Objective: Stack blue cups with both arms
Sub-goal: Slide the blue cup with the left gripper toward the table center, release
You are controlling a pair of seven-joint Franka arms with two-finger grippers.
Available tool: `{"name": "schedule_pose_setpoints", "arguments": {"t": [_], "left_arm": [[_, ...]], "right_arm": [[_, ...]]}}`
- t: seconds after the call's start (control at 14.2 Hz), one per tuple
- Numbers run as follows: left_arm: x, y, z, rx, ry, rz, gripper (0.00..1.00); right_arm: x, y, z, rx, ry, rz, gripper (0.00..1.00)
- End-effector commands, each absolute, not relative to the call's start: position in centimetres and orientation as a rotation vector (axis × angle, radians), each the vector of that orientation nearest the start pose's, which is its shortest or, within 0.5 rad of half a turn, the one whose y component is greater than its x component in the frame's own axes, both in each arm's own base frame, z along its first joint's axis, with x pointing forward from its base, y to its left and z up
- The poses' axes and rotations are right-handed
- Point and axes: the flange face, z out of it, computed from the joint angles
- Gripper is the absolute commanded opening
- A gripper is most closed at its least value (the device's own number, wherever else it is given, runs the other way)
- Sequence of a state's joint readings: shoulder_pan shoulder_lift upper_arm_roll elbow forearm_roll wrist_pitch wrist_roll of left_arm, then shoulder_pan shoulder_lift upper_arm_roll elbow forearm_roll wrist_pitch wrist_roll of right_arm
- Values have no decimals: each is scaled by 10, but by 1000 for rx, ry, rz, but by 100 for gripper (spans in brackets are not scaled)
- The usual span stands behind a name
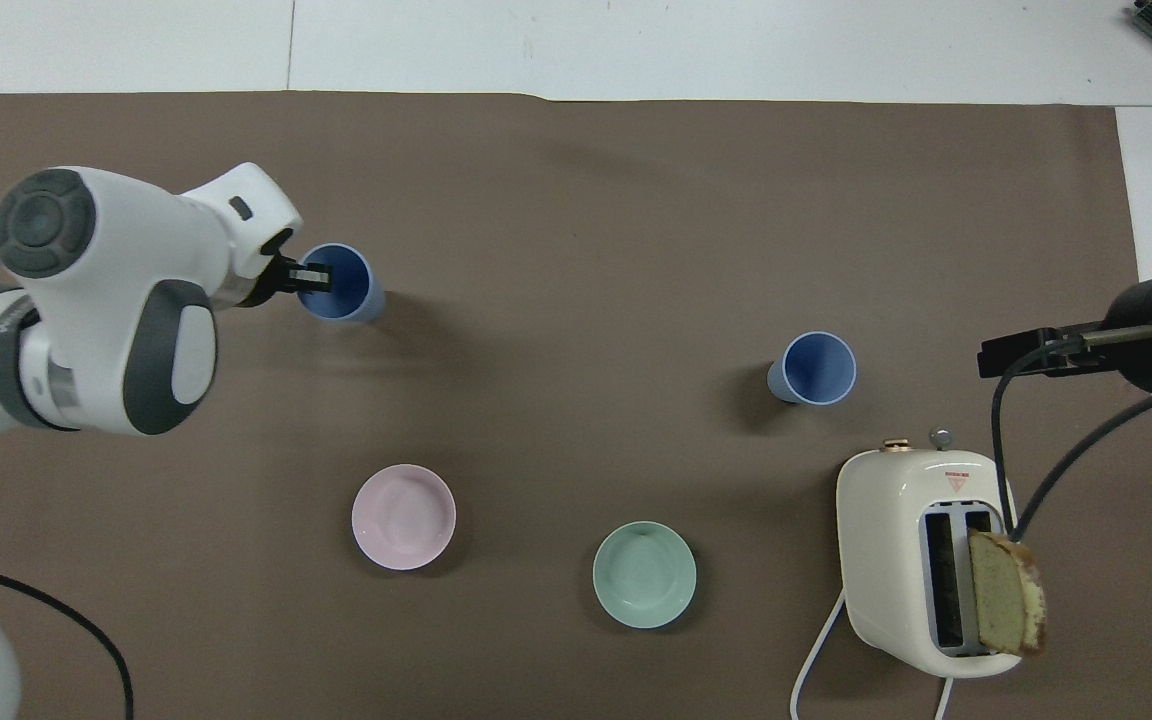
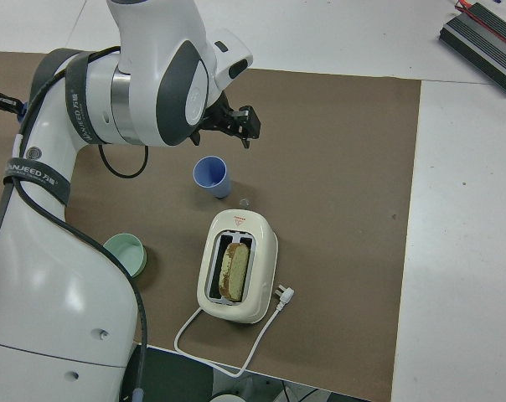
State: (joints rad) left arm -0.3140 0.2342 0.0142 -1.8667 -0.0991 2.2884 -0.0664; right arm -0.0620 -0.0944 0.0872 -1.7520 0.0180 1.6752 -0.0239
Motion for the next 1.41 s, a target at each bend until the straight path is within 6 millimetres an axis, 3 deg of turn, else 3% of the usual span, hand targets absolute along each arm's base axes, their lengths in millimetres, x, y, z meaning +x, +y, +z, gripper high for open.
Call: {"name": "schedule_pose_setpoints", "arguments": {"t": [0.0,0.21,0.28,0.35,0.42,0.49,0.7,0.92,0.99,1.13,1.34], "left_arm": [[566,-245,416,-3249,253,-226,0],[525,-299,397,-3243,348,-176,0],[521,-307,392,-3242,366,-177,0],[520,-309,392,-3247,351,-184,11],[522,-310,393,-3256,296,-193,58],[523,-309,393,-3254,300,-194,99],[531,-306,401,-3254,300,-227,100],[539,-289,433,-3260,273,-284,100],[542,-274,446,-3261,252,-302,100],[550,-224,479,-3243,304,-324,100],[550,-161,509,-3221,344,-285,100]], "right_arm": [[526,12,599,-3147,-112,-28,100],[526,12,599,-3147,-112,-26,100],[526,12,599,-3147,-112,-26,100],[526,12,599,-3147,-112,-26,100],[526,12,599,-3147,-112,-26,100],[526,12,599,-3147,-112,-26,100],[526,12,598,-3147,-110,-23,100],[525,12,594,-3147,-112,-9,100],[522,12,591,-3148,-110,1,100],[526,22,586,-3143,-121,-18,100],[536,33,570,-3137,-150,-64,100]]}}
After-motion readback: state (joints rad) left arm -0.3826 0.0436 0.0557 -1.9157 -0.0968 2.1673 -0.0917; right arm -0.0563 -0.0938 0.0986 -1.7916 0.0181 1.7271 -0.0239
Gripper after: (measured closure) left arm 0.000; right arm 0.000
